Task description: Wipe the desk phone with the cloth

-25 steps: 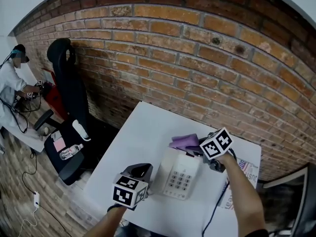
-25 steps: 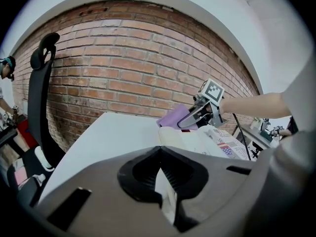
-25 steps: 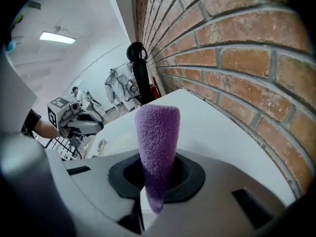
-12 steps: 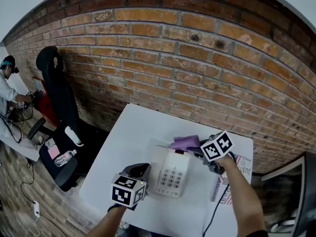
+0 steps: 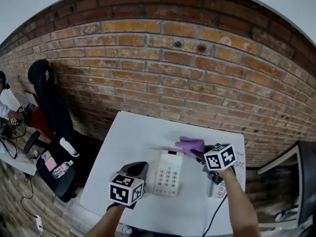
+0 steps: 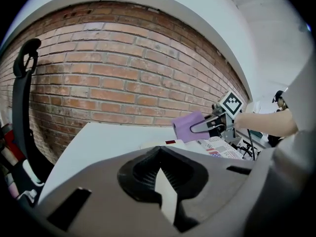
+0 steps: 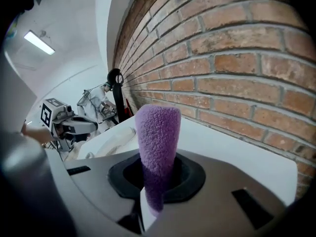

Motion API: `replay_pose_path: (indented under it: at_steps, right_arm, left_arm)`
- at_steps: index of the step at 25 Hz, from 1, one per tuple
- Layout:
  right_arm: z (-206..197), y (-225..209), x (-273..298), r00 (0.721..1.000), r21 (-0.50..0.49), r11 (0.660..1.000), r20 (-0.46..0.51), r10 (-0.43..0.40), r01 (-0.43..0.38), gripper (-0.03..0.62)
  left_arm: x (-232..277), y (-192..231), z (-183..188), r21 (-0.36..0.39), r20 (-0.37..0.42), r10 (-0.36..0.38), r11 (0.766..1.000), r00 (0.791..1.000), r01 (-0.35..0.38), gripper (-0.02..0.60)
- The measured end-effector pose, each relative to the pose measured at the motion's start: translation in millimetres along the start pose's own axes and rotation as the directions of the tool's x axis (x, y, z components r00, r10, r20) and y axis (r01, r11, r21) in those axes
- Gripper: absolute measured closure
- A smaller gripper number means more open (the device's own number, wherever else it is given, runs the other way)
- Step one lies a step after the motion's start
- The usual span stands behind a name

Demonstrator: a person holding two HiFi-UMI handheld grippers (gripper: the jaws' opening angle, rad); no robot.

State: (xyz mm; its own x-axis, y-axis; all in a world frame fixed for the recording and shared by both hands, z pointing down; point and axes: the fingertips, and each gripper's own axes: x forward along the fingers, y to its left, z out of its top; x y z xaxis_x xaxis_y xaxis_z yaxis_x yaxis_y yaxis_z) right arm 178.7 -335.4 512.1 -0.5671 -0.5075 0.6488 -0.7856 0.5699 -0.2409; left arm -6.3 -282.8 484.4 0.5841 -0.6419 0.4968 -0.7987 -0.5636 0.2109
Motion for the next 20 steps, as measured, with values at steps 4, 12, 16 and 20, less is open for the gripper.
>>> replay_pose_path:
  at_steps: [4,12,16,20]
  right_arm:
    - [-4,12,-30,0.993,0.059,0.995,0.081,-0.085,0.081,0.549]
    - [-15,62,-88,0.944,0.101,0.966,0.211,-0.253,0.237,0.549]
    - [-18,94,-114,0.905,0.109,0.944,0.270,-0.329,0.310,0.549]
    - [-18,125,-135,0.858,0.123,0.919,0.329,-0.395,0.375,0.549]
  left_arm:
    - [-9,-2,12,0.022,0.019,-0.016,1.000,1.000,0.015,0.577]
    - [-38,-13,24,0.076,0.054,-0.060,0.996,0.997,0.056,0.577]
    - [-61,-15,25,0.094,0.074,-0.084,0.993,0.994,0.077,0.577]
    - [-86,-10,24,0.110,0.101,-0.089,0.991,0.991,0.078,0.577]
